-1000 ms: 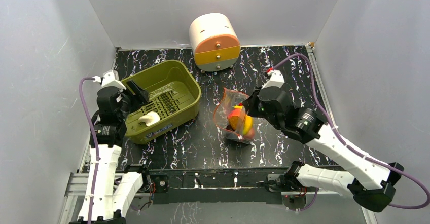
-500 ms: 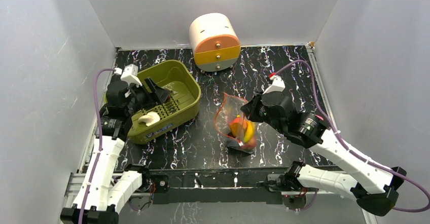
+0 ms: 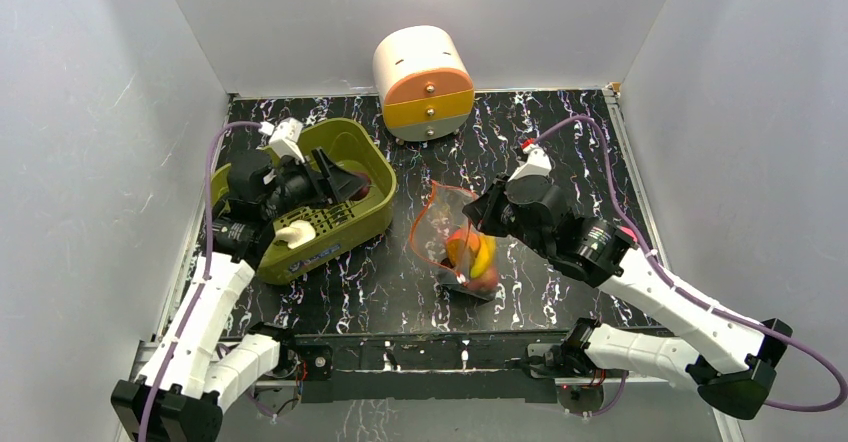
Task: Place the food in the zip-top bag and seal the zipper
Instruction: Place the fake vegetable in the zipper food storage bag.
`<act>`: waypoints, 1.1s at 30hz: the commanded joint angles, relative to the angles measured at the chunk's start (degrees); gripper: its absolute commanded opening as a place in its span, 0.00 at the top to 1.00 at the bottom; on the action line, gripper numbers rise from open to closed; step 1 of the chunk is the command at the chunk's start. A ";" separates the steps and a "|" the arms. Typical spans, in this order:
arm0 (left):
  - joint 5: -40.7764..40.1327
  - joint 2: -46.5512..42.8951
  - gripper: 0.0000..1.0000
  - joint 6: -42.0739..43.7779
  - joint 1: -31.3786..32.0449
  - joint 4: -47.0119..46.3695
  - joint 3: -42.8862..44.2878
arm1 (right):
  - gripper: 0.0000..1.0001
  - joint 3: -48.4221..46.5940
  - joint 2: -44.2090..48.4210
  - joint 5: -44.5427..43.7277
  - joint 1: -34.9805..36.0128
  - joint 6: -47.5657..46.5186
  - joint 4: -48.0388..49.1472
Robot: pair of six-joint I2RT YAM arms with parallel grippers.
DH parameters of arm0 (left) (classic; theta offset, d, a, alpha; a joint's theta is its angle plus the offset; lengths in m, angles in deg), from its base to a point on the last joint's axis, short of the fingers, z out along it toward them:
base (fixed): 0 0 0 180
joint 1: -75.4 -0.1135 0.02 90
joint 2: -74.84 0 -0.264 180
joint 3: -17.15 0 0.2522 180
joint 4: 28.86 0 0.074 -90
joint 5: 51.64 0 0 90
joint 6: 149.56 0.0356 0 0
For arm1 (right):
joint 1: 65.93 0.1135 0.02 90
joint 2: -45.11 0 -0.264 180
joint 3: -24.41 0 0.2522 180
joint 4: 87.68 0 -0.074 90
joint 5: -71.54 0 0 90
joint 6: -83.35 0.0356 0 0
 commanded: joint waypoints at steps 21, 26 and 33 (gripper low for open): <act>2.92 9.02 0.75 -3.44 26.74 -16.80 4.74 | 1.00 -1.33 0.66 0.73 0.10 3.91 6.02; 1.39 9.74 0.75 -2.40 28.97 -16.89 4.81 | 1.00 -1.31 1.26 0.38 0.15 3.99 6.00; -1.01 10.21 0.75 -0.25 30.05 -15.59 3.80 | 1.00 -2.00 1.93 0.64 0.10 4.04 5.86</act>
